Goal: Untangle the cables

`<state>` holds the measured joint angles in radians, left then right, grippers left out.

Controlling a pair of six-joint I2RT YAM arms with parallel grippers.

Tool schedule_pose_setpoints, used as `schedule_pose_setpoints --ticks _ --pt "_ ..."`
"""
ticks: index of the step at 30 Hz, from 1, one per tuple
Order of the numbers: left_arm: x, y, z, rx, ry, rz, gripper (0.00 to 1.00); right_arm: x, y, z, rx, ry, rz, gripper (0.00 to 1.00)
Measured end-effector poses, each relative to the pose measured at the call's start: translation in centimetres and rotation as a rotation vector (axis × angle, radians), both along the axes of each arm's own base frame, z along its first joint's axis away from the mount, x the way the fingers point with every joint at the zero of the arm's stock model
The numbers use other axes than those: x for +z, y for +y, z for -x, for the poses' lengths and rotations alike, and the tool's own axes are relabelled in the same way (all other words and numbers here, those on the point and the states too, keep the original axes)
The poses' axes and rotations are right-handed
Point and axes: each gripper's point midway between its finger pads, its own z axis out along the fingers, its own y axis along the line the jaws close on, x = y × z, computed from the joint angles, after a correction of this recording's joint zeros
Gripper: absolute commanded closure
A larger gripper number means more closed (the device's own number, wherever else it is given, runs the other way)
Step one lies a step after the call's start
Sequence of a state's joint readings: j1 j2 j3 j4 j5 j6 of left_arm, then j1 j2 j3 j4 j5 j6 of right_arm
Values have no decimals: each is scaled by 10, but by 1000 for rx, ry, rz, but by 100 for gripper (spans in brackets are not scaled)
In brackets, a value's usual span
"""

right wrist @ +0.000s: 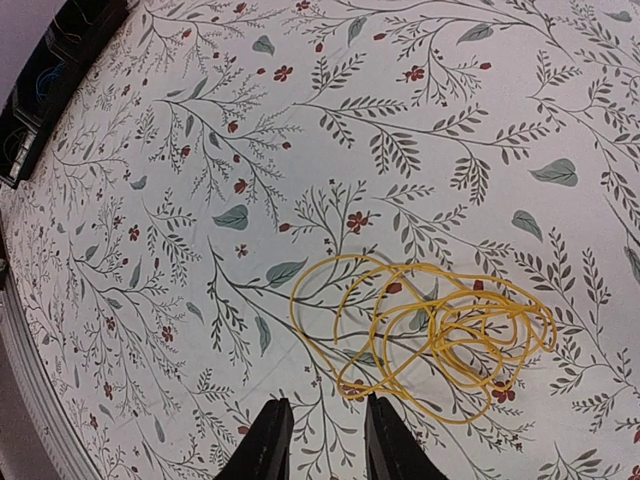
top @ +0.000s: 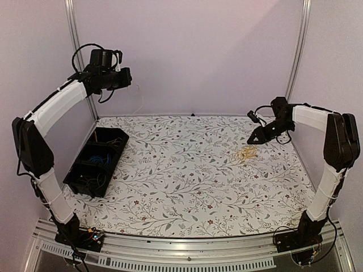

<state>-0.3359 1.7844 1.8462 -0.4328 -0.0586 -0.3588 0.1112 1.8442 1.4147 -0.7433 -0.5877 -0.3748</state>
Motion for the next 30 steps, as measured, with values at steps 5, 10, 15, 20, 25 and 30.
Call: schedule_pose_setpoints --ticks 5,10,15,20,25,30 --pt "-22 39 -4 49 65 -73 100 2 2 3 9 0 -13 70" --pt "-46 68 3 74 129 -155 100 1 2 5 12 3 -13 70" --pt "-66 91 12 80 174 -234 100 1 2 6 15 5 -12 70" --pt "-89 111 17 83 220 -303 100 0 2 7 15 11 -11 70" --pt "-121 132 24 90 290 -360 100 -1 2 8 18 13 -9 70" --pt "-124 147 23 99 297 -390 100 -2 1 9 23 15 -6 70"
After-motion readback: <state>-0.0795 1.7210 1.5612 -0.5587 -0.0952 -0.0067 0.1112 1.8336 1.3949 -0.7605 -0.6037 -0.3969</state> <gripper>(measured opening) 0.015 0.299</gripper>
